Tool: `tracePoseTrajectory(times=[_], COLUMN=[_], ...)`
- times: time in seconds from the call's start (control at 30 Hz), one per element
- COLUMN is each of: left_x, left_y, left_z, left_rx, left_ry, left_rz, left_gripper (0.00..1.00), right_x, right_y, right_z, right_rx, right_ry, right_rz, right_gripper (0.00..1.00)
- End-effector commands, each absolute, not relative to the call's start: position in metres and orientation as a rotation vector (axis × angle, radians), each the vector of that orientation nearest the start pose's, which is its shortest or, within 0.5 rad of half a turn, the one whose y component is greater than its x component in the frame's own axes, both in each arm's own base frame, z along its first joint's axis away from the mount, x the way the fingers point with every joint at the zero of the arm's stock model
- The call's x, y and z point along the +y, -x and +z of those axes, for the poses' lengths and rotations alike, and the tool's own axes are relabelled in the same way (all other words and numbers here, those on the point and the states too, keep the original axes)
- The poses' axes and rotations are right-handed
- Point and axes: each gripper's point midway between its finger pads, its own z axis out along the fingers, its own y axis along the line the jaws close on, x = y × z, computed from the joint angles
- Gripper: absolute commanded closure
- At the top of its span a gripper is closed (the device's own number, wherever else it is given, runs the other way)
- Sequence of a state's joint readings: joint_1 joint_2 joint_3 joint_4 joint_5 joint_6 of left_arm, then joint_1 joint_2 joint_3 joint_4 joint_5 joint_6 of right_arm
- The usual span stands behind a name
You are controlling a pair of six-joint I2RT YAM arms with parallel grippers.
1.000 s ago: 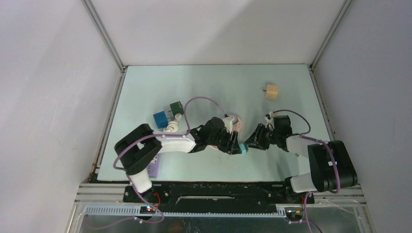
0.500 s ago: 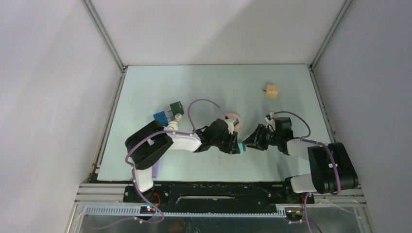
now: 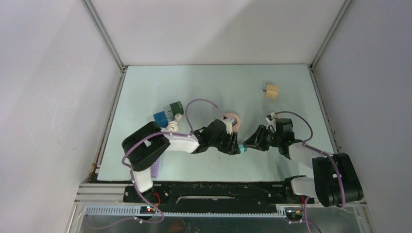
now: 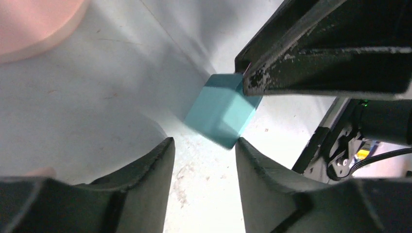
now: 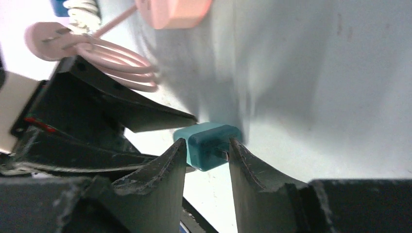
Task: Insert the plug
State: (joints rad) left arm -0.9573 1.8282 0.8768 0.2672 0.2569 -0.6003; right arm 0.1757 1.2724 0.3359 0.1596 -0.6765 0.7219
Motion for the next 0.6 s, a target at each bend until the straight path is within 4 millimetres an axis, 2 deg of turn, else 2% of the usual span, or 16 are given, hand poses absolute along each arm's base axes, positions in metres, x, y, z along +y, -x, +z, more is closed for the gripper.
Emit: tracePoseTrajectory(times=[0.0, 0.1, 0.23, 0.37, 0.47, 0.57], left_x=[-0.373, -0.371, -0.37, -0.366, -0.364, -0.361], left_y=[-0.202, -0.202, -0.199, -0.194, -0.189, -0.185], left_z=[0.023, 0.035, 0.065, 0.095, 0.117, 0.134], left_rx=[2.422, 2.38, 2.268, 2.157, 2.083, 2.027], left_ry=[-0.559, -0.556, -0.589, -0.628, -0.656, -0.666], left_rz=[-0.951, -0.997, -1.072, -1.122, -1.158, -1.184], left_gripper=[0.42, 0.35, 0.29, 0.24, 0.21, 0.18], right_x=[0.164, 0.165, 0.163, 0.172, 0.177, 0.183], right_y=[-0.226, -0.227, -0.231, -0.229, -0.225, -0.222], right_z=[0.034, 0.031, 0.026, 0.033, 0.037, 0.044], right_rx=[2.477, 2.482, 2.502, 2.493, 2.493, 2.485], right_ry=[-0.286, -0.275, -0.262, -0.234, -0.234, -0.216], right_rz=[1.11, 1.117, 1.071, 1.141, 1.173, 1.188], right_gripper=[0.6, 0.6, 0.59, 0.57, 0.48, 0.44])
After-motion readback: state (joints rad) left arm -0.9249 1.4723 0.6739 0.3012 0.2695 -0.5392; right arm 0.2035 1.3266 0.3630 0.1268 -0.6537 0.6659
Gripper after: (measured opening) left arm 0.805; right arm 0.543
